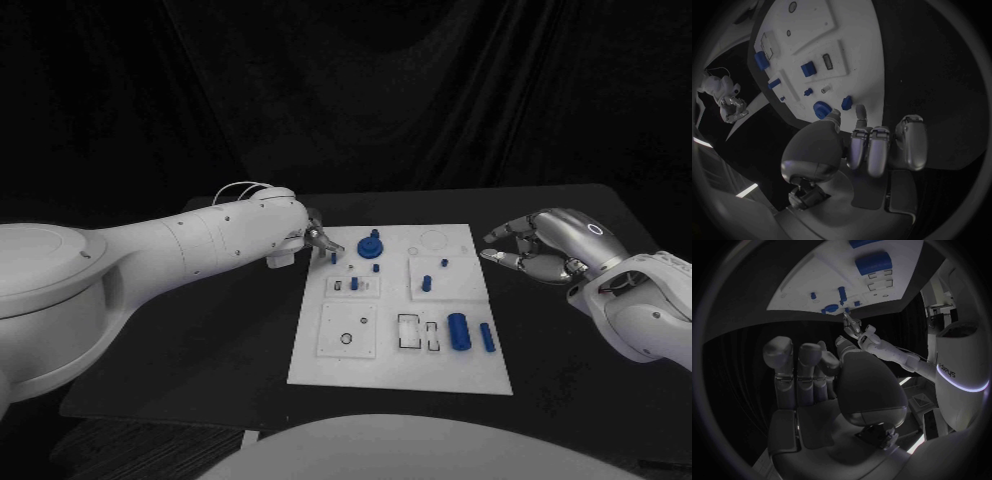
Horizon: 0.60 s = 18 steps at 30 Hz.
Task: Assemble the parts on the task board
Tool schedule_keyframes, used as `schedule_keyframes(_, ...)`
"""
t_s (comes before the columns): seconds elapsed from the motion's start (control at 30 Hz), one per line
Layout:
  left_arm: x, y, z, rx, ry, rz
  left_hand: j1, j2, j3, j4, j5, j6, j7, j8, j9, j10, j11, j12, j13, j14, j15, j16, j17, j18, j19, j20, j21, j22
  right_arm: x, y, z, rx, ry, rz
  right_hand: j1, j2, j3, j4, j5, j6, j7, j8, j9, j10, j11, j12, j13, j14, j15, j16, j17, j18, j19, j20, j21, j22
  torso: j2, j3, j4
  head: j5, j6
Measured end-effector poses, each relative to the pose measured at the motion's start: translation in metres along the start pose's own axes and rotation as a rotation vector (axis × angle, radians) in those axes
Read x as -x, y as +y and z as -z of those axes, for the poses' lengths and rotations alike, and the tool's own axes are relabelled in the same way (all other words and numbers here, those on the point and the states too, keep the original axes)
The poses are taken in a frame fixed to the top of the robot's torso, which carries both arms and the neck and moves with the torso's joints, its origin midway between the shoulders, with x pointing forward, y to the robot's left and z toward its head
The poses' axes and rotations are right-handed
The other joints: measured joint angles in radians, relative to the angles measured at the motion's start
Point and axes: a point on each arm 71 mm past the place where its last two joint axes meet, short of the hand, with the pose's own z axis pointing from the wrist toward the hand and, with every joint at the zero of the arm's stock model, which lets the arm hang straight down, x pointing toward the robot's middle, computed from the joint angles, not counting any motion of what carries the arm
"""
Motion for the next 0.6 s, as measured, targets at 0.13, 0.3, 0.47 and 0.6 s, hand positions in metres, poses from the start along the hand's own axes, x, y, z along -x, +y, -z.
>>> schedule_keyframes(0.13,-0.0008,-0.0009,0.0001,-0.003,0.005,-0.003,0.006,0.006,0.002,-0.008,0.014,0.004,-0.004,0.0,0.005,0.0,0.0,0.0,0.0,0.0,0.0,0.0,0.0,0.0,-0.004,0.004,0.0,0.0,0.0,0.0002,-0.0001,0.001,0.0,0.0,0.0,0.0,0.0,0.0,0.0,0.0,0.0,0.0,0.0,0.0,0.0,0.0,0.0,0.0,0.0,0.0,0.001,0.0,0.004,0.004,0.0,0.0,0.0,0.0,-0.0001,0.0,0.0)
schedule_keyframes(0.3,-0.0019,-0.0023,0.0003,-0.007,0.011,-0.006,0.036,0.011,0.019,-0.036,0.071,0.004,-0.004,-0.001,0.011,0.0,0.0,0.0,0.0,0.0,0.0,0.0,0.0,0.0,-0.004,0.004,-0.006,0.0,0.0,0.0003,0.0,0.003,-0.001,0.0,0.0,0.0,0.0,0.0,0.0,0.0,0.0,0.0,0.0,0.0,0.0,0.0,0.0,0.0,0.0,0.0,0.001,0.0,0.004,0.004,0.0,0.0,0.0,0.0001,-0.0004,0.0,0.0)
schedule_keyframes(0.47,-0.0029,-0.0046,0.0002,-0.013,0.016,-0.009,0.039,0.015,0.023,-0.04,0.083,0.004,-0.004,-0.005,0.012,0.0,0.0,0.0,0.0,0.0,0.0,0.0,0.0,0.0,-0.004,0.004,-0.006,0.0,0.0003,0.0,0.0006,0.003,-0.001,0.0,0.004,0.004,0.0,0.0,0.0,0.0,0.0,0.0,0.0,0.0,0.0,0.0,0.0,0.0,0.0,0.0,0.001,0.0,0.004,0.004,0.0,0.0,0.0,0.0002,-0.0003,-0.003,0.0)
schedule_keyframes(0.6,-0.0034,-0.006,0.0002,-0.016,0.02,-0.012,0.047,0.015,0.027,-0.044,0.088,0.004,-0.004,-0.005,0.013,0.0,0.0,0.0,0.0,0.0,0.0,0.0,0.0,0.0,-0.004,0.004,-0.006,0.0,0.0005,0.0,0.0007,0.005,-0.003,0.0,0.004,0.004,0.0,0.0,0.0,0.0,0.0,0.0,0.0,0.0,0.0,0.0,0.0,0.0,0.0,0.005,0.002,0.0,0.004,0.004,0.0,0.0,0.0,0.0002,0.0002,-0.005,0.0)
